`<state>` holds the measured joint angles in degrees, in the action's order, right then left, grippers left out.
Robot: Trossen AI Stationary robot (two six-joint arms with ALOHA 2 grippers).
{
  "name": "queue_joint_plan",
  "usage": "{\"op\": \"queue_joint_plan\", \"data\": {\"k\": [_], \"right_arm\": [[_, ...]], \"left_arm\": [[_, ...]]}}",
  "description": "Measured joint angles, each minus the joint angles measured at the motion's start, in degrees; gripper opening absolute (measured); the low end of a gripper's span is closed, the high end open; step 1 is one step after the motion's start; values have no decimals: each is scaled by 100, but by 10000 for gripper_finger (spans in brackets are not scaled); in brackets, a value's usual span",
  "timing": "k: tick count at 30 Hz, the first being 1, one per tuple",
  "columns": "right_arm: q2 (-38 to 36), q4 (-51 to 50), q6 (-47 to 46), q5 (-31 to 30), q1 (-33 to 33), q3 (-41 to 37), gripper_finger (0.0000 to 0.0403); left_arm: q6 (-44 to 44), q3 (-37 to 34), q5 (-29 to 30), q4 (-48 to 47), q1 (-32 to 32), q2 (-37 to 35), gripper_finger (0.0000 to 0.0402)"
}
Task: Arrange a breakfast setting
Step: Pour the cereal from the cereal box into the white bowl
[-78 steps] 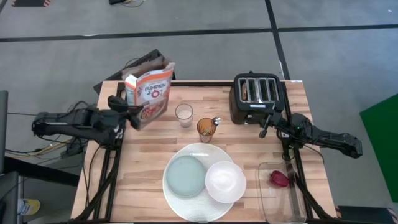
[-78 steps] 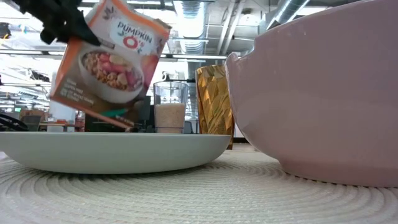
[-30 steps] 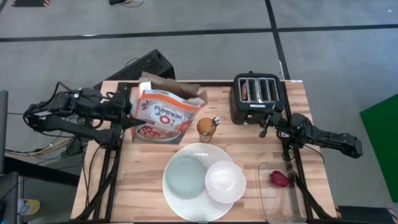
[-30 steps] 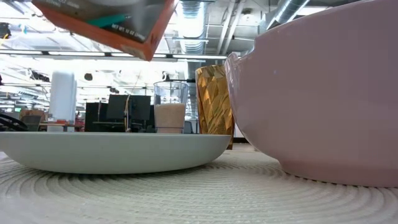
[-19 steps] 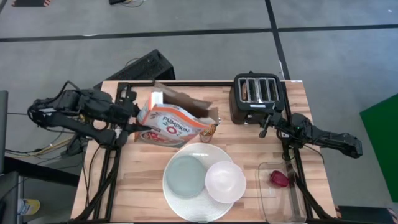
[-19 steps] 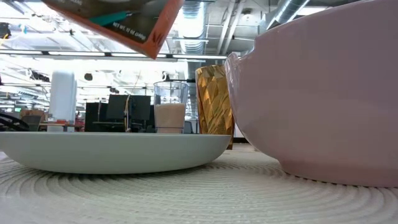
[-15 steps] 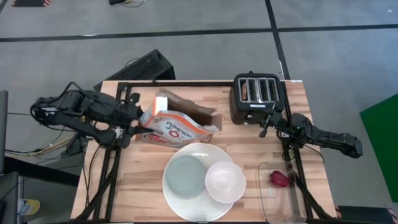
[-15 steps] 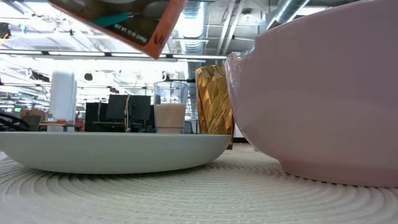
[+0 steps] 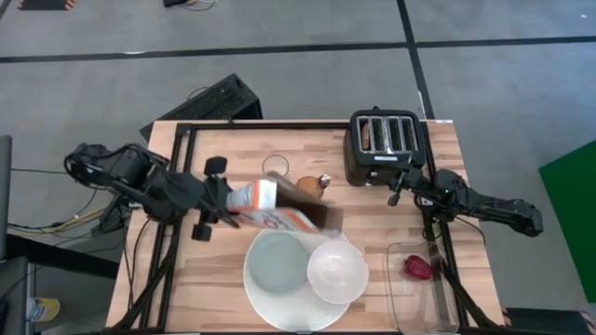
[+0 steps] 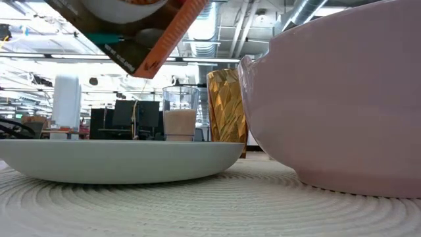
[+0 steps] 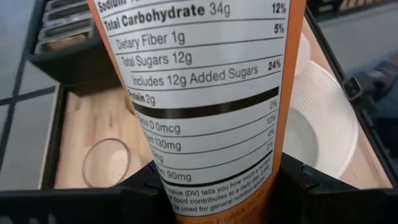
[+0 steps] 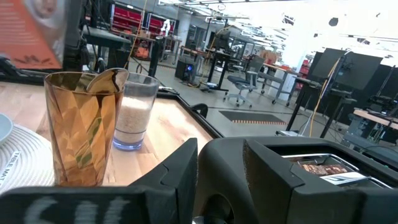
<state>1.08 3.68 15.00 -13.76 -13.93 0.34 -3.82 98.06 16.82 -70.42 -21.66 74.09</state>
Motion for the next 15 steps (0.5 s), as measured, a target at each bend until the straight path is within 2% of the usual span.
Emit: {"op": "queue_joint_plan", "data": {"k": [8,15], "right_arm": [[-2,0,2,0,2,0,151],[0,0,0,0,0,-2,151]], "left_arm": [[-119,626,401,-678,-532,625,151],[-292,884,534,-1141,-613,1026,151]]}}
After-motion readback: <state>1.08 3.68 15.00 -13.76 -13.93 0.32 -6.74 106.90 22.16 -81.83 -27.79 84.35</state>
